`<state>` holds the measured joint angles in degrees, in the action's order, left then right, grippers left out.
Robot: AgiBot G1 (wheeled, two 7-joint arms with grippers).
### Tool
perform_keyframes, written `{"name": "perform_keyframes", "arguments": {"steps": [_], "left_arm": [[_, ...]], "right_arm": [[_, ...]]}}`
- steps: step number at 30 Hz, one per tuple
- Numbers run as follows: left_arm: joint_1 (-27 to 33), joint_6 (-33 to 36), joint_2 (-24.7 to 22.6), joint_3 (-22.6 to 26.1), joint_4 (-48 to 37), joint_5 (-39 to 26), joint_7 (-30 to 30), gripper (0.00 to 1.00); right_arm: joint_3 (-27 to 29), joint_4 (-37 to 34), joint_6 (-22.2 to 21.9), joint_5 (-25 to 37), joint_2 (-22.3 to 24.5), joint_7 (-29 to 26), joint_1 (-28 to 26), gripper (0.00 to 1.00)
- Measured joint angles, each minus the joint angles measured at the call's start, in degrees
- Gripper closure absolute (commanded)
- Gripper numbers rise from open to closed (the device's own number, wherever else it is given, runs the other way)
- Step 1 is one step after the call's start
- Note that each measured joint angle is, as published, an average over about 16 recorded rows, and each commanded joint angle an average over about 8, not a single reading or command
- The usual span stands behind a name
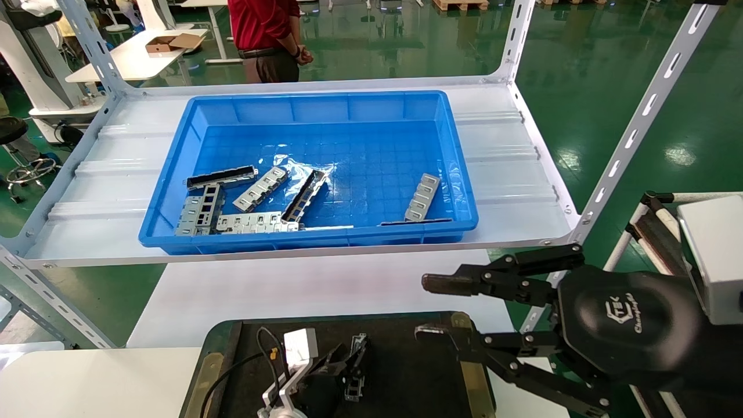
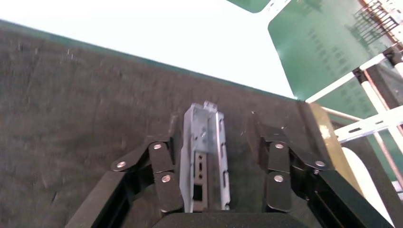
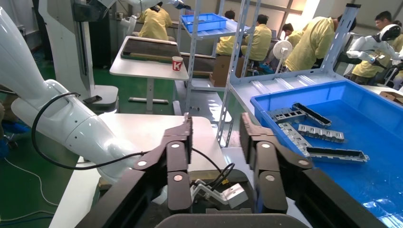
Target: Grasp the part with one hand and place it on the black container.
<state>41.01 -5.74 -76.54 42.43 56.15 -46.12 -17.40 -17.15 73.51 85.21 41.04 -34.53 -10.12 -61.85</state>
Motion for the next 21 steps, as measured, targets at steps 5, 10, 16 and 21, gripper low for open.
{"name": "perform_keyframes", "arguments": {"steps": [5,10,16,21], "left_arm": [[-1.19,3.74,2.33,-2.39,2.76,-1.65,-0.03,0.00],[-3.08,9.79,6.04,-5.65,6.42,-2.42,0.65,0.00],[-5.74,18.76,11.51,-9.81,10.69,-1.76,2.31,0.00],[-7.87,26.12,15.82,-12.95,13.22,-0.26,4.04,0.00]], "right_arm": [[-0.01,0.00,-0.01,-0.01,0.01,0.01,0.00,0.00],[-0.03,0.00,-0.01,-0.02,0.01,0.01,-0.01,0.00],[-0.05,0.00,-0.02,-0.03,0.02,0.02,-0.01,0.00],[-0.06,0.00,-0.03,-0.04,0.03,0.03,-0.01,0.00]]}}
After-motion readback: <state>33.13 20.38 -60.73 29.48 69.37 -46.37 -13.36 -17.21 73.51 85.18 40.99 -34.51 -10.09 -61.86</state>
